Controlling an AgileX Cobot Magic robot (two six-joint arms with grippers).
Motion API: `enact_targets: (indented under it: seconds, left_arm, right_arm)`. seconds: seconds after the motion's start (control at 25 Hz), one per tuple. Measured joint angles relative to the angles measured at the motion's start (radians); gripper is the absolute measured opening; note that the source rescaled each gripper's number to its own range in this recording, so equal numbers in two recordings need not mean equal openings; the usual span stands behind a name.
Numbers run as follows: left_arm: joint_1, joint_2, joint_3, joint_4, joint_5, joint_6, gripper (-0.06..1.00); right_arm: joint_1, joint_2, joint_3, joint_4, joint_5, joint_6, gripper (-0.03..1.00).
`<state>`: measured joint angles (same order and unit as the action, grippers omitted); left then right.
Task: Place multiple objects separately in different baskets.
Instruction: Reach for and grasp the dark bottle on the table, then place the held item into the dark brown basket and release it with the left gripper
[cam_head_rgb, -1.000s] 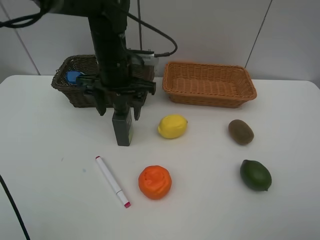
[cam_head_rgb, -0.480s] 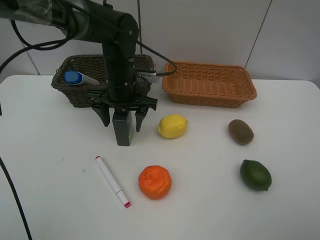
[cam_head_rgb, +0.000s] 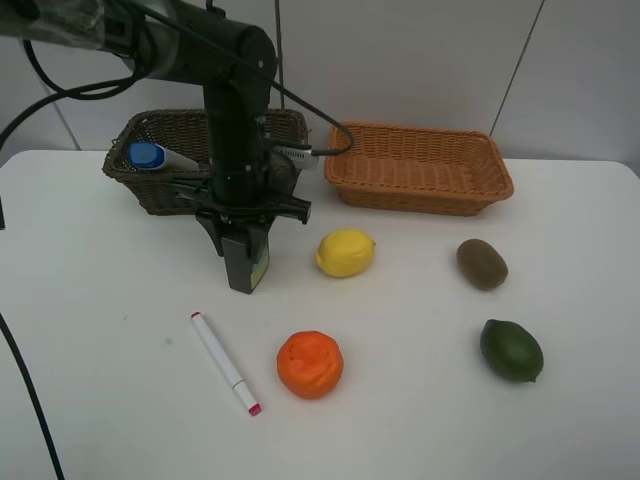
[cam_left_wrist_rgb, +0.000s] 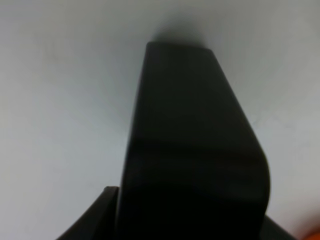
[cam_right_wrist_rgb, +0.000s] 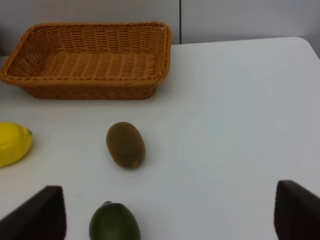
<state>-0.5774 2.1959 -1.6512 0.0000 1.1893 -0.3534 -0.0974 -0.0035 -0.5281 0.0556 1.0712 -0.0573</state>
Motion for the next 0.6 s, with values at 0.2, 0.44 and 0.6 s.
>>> enact_targets:
  seconds: [0.2, 0.44, 0.6]
  left_arm:
    - [0.001, -0.017, -0.196, 0.000, 0.012, 0.041, 0.41]
    - [0.048, -0.036, -0.475, 0.034, -0.007, 0.112, 0.41]
    - [0.141, -0.037, -0.513, 0.058, -0.057, 0.118, 0.41]
  right_arm:
    - [0.000, 0.000, 0.000, 0.000, 0.000, 0.000, 0.96]
    - [0.000, 0.000, 0.000, 0.000, 0.000, 0.000, 0.96]
    - [0.000, 0.000, 0.000, 0.000, 0.000, 0.000, 0.96]
